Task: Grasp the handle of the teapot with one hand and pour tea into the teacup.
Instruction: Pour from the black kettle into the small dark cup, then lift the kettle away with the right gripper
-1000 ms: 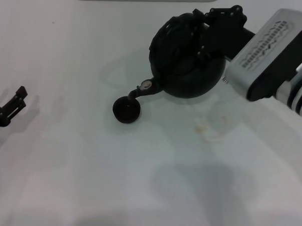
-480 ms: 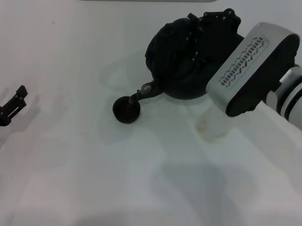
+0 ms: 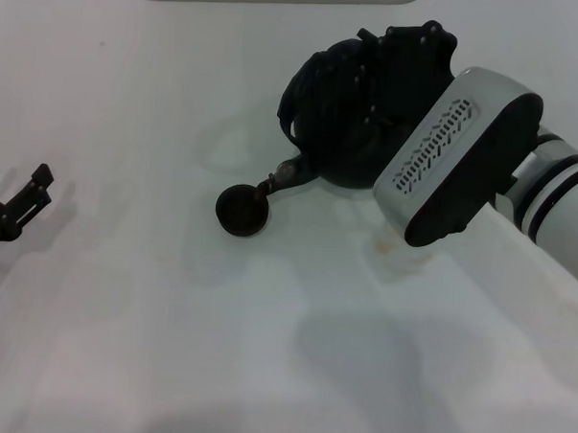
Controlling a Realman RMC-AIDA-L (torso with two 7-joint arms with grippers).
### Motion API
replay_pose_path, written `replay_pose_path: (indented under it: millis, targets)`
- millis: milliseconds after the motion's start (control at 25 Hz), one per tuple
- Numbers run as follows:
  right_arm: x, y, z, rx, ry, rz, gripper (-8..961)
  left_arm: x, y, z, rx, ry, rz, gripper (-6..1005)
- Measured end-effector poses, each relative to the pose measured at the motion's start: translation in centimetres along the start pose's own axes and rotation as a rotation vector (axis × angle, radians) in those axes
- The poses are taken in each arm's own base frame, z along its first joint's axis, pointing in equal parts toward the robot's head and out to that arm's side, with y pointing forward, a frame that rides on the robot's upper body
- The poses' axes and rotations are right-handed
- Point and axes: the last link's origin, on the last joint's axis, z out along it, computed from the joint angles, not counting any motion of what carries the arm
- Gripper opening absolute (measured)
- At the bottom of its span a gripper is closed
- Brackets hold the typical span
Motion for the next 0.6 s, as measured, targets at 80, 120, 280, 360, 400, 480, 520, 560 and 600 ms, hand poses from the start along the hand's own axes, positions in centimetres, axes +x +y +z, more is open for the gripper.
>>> replay_pose_path:
  millis: [80,120,280,360,400,480,520,560,600]
  targets:
    - [-0.15,0.04,-0.04,0.003,-0.002,-0.004,115,0.0,-0.01,0.02,0.001,-0.001,0.0,834]
    - [-0.22,0.05,-0.06,0.005,-0.003,-0.007,115,-0.01,-0.01,0.02,0.001,-0.001,0.0,835]
    - [-0.29,0.05,-0.19,0.009,-0.003,-0.024,113,-0.05,-0.01,0.0,0.001,-0.003,0.0,835]
    - [-0.38,0.07,-0.22,0.009,-0.005,-0.027,112,-0.06,0.0,-0.01,0.001,-0.003,0.0,834]
    - [-0.43,0.05,-0.23,0.01,-0.007,-0.027,112,-0.07,0.0,-0.01,0.0,-0.004,0.0,834]
    - [-0.51,0.03,-0.25,0.011,-0.009,-0.027,113,-0.07,0.01,-0.01,0.0,-0.004,0.0,834]
    - [-0.56,0.03,-0.25,0.011,-0.01,-0.028,113,-0.07,0.01,0.0,0.0,-0.004,0.0,834]
    - [-0.6,0.02,-0.26,0.011,-0.011,-0.029,113,-0.06,0.02,0.02,-0.001,-0.004,0.0,834]
    - [-0.6,0.03,-0.27,0.011,-0.011,-0.032,113,-0.06,0.02,0.02,-0.001,-0.004,0.001,834]
